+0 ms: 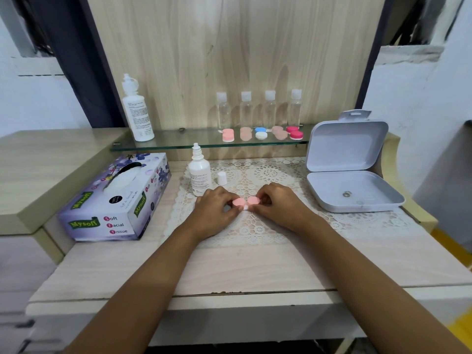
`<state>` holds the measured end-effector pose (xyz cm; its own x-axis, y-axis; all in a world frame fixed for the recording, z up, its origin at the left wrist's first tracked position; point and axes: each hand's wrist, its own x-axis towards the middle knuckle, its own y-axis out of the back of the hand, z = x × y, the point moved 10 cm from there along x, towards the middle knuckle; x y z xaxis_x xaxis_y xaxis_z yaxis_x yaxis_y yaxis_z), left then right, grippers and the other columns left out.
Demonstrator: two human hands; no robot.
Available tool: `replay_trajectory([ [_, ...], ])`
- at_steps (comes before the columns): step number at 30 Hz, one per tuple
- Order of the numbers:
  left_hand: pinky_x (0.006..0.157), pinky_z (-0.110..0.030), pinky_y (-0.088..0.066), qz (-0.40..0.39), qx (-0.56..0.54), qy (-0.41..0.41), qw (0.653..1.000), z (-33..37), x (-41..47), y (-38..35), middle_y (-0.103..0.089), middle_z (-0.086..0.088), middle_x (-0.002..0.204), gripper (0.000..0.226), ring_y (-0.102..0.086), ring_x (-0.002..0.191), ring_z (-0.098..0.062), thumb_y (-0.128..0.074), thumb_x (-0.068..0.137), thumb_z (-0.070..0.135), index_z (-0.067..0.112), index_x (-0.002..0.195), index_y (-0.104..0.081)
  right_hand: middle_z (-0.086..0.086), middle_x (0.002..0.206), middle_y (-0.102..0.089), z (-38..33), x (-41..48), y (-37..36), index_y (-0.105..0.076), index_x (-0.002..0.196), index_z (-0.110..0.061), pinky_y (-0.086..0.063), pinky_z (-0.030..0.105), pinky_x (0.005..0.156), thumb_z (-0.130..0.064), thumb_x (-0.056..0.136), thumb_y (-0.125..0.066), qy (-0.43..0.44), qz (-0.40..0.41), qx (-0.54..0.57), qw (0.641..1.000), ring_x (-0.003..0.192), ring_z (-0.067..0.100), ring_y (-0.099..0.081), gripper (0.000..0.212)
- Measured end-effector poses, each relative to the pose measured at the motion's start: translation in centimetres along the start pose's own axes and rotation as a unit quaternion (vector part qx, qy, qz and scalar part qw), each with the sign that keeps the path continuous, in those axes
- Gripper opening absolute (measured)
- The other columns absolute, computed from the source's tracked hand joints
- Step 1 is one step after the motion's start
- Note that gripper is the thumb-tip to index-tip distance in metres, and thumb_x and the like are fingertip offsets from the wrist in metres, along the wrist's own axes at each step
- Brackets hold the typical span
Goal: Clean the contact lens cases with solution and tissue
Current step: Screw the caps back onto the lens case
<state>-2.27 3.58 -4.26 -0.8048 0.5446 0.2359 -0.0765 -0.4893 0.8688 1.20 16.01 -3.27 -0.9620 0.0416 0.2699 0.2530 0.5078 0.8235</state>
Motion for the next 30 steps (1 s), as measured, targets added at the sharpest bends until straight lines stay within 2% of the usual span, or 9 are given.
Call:
replay_trajectory([
  [3,0.101,-0.041,-0.032,0.003,0.004,0.001,1.000,0.0,0.0,0.0,-0.054,0.003,0.111,0.032,-0.042,0.112,-0.021,-0.052,0.092,0.039,0.026,0.120,-0.060,0.001,0.090,-0.055,0.1,0.1,0.0,-0.060,0.097,-0.013,-0.036,0.023,0.069,-0.042,0.075,-0.071,-0.005,0.004,-0.005,1.000,0.084,0.014,-0.051,0.038],
  [6,0.100,-0.040,-0.033,0.003,0.005,0.000,1.000,0.0,0.0,0.0,-0.054,0.003,0.111,0.033,-0.042,0.111,-0.021,-0.052,0.092,0.039,0.026,0.121,-0.060,-0.001,0.101,-0.050,-0.2,-0.3,-0.3,-0.054,0.123,-0.015,-0.035,0.020,0.079,-0.036,0.080,-0.068,0.008,-0.013,0.014,1.000,0.091,0.011,-0.048,0.049],
  [8,0.100,-0.040,-0.033,0.003,0.006,-0.002,1.000,0.1,0.1,0.0,-0.054,0.002,0.110,0.032,-0.043,0.110,-0.022,-0.052,0.092,0.038,0.025,0.120,-0.060,0.000,0.107,-0.049,-0.4,-0.4,-0.1,-0.053,0.128,-0.018,-0.032,0.015,0.083,-0.023,0.086,-0.060,0.019,-0.017,0.032,0.999,0.095,0.009,-0.049,0.043],
  [11,0.099,-0.039,-0.033,0.003,0.011,-0.004,1.000,0.0,0.1,0.0,-0.054,0.002,0.112,0.033,-0.042,0.111,-0.021,-0.052,0.092,0.038,0.025,0.121,-0.060,-0.002,0.105,-0.052,-0.5,-0.3,-0.2,-0.062,0.119,-0.019,-0.031,0.013,0.080,-0.017,0.086,-0.056,0.033,-0.026,0.005,0.999,0.096,0.009,-0.051,0.033],
  [16,0.099,-0.038,-0.032,-0.002,0.018,-0.003,1.000,0.0,0.1,-0.1,-0.054,0.003,0.114,0.034,-0.042,0.112,-0.021,-0.050,0.092,0.039,0.026,0.123,-0.058,-0.003,0.090,-0.053,0.0,0.1,-0.1,-0.064,0.103,-0.020,-0.040,0.017,0.076,-0.031,0.083,-0.063,0.013,-0.013,0.002,1.000,0.085,0.010,-0.052,0.022],
  [19,0.099,-0.038,-0.032,-0.002,0.021,-0.001,1.000,0.0,0.1,-0.1,-0.054,0.003,0.114,0.034,-0.042,0.112,-0.021,-0.050,0.092,0.040,0.026,0.123,-0.058,-0.002,0.096,-0.055,-0.2,-0.1,-0.1,-0.063,0.108,-0.018,-0.037,0.015,0.074,-0.029,0.084,-0.063,0.016,-0.011,0.006,1.000,0.086,0.009,-0.051,0.026],
  [22,0.099,-0.039,-0.032,-0.001,0.019,-0.001,1.000,0.0,0.1,-0.1,-0.054,0.002,0.113,0.034,-0.042,0.111,-0.021,-0.050,0.092,0.039,0.026,0.122,-0.059,0.003,0.104,-0.057,-0.8,-0.3,-0.3,-0.063,0.115,-0.016,-0.038,0.019,0.079,-0.025,0.086,-0.061,0.036,-0.020,-0.007,0.999,0.094,0.015,-0.054,0.030],
  [24,0.099,-0.039,-0.033,-0.001,0.019,-0.003,1.000,0.1,0.1,-0.1,-0.054,0.002,0.113,0.033,-0.042,0.111,-0.021,-0.051,0.092,0.039,0.025,0.122,-0.059,0.006,0.103,-0.057,-1.0,-0.3,-0.3,-0.065,0.112,-0.016,-0.039,0.023,0.081,-0.024,0.087,-0.060,0.036,-0.023,-0.014,0.999,0.095,0.018,-0.054,0.027],
  [30,0.098,-0.040,-0.034,0.002,0.014,-0.008,1.000,0.0,0.2,-0.1,-0.055,0.003,0.112,0.033,-0.043,0.110,-0.021,-0.052,0.092,0.039,0.025,0.121,-0.060,0.004,0.099,-0.055,-0.4,0.0,-0.4,-0.066,0.108,-0.013,-0.037,0.020,0.075,-0.031,0.085,-0.064,0.014,-0.020,-0.013,1.000,0.090,0.016,-0.053,0.029],
])
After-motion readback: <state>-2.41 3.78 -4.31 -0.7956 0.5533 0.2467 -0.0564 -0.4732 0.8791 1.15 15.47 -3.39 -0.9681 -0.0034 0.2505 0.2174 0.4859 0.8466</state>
